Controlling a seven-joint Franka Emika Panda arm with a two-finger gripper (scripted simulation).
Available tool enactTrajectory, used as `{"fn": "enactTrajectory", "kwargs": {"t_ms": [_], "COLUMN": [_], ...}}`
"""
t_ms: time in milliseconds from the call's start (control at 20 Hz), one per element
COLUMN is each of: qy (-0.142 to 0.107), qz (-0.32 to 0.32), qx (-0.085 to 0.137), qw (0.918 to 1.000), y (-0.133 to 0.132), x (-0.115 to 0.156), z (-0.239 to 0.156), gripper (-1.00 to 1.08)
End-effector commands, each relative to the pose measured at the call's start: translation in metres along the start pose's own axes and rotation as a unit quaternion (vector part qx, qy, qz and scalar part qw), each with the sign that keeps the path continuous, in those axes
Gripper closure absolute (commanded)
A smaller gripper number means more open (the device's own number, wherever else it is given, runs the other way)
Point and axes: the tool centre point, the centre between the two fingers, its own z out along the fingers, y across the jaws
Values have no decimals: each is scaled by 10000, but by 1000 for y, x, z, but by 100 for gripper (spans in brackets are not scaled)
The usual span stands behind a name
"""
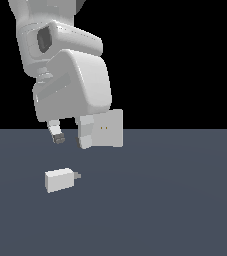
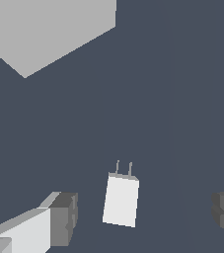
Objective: Plug the charger into the wall socket.
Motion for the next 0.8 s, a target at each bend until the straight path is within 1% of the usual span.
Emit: {"fn": "enactTrajectory", "kwargs": {"t_ms": [0,400,750], "qy": [48,146,176], "qz": [181,575,710], "qx": [-22,-78,-100], "qw": [9998,9982,9973], "y": [-2,-8,-10], "x": [-4,-13,-16], "z": [3,11,14], "gripper": [-92,-92,-92]}}
